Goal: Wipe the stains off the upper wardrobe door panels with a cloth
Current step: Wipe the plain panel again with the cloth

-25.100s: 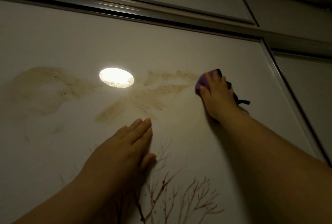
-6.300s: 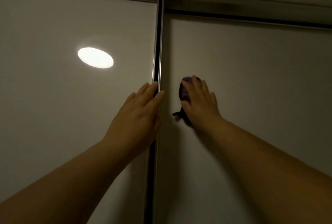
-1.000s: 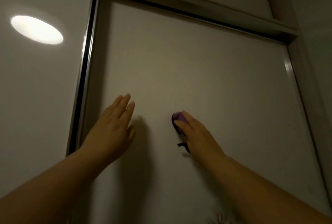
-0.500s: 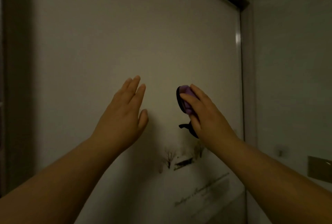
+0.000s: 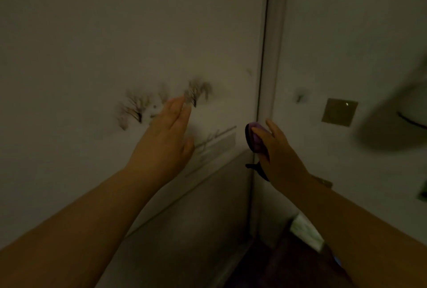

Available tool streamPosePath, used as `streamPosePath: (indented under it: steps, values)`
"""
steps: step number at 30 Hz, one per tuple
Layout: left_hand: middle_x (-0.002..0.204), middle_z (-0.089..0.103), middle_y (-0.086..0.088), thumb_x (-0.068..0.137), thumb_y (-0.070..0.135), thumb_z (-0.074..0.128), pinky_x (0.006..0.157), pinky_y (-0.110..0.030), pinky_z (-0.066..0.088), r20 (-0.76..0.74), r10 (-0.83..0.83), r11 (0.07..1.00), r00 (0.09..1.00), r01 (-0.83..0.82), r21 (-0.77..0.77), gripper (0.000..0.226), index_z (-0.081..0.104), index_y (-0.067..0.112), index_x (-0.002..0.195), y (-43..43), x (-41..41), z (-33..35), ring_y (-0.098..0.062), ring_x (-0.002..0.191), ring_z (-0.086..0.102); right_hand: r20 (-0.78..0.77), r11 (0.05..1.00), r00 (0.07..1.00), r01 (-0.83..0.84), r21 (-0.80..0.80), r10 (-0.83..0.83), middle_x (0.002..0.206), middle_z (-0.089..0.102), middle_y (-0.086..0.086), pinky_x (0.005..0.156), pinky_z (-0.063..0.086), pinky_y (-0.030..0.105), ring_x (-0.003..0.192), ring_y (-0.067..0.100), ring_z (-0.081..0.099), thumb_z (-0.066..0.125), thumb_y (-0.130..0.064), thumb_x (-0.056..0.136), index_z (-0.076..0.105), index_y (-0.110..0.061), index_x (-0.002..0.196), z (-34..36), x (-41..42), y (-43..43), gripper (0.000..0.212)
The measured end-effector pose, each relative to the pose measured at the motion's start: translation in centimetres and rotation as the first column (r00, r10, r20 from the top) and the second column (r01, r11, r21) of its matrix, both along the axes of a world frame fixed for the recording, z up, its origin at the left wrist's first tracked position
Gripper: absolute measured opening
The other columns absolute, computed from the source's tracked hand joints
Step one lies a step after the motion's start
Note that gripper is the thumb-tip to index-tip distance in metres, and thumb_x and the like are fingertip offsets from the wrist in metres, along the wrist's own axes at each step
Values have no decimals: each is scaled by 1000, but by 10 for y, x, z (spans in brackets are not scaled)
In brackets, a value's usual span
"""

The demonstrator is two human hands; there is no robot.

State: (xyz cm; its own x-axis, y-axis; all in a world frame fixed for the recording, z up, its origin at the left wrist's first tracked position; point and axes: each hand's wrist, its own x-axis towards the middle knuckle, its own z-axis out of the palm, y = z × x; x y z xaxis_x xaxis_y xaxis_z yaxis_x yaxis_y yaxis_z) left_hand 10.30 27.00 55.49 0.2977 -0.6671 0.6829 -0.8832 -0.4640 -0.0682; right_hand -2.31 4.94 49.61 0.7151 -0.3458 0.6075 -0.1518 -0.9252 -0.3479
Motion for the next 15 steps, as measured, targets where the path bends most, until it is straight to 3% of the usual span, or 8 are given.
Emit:
streamPosePath:
  steps: [3,7,10,12,15]
  values:
    - [153,13,-12,91,24,52,109,-33,9,-82,-42,999,996,44,32,63,23,3,143,-36,-6,-51,-24,139,8,-89,996,996,33,88,-25,156,9,7,107,27,32,138,29,24,53,-8,92,30,-17,142,-57,-12,-29,56]
    - [148,25,-18,89,22,57,108,-44,17,-148,-74,993,986,86,79,60,33,-3,138,-79,-7,-125,-30,136,18,-205,975,978,81,205,-38,156,0,-1,113,25,37,141,21,16,47,-12,95,21,-26,145,-130,-24,-64,58]
    - [144,31,-22,90,33,37,106,-47,20,-214,-94,987,972,118,105,58,38,-5,135,-104,-6,-174,-33,133,24,-281,973,957,127,194,-68,156,4,3,111,21,25,140,21,20,49,-11,94,23,-22,144,-183,-36,-84,57]
    - [143,33,-24,90,35,33,105,-48,18,-253,-97,983,963,133,130,59,40,-6,132,-123,-6,-210,-33,132,26,-335,970,939,151,189,-81,156,8,6,108,19,21,138,23,24,51,-10,93,26,-19,144,-220,-43,-97,58]
    - [137,40,-28,88,34,36,101,-49,26,-330,-91,978,940,146,146,60,45,-9,128,-146,-13,-264,-40,126,37,-386,951,920,177,253,-69,155,9,7,114,17,29,140,24,18,51,-7,92,28,-18,143,-275,-55,-112,57]
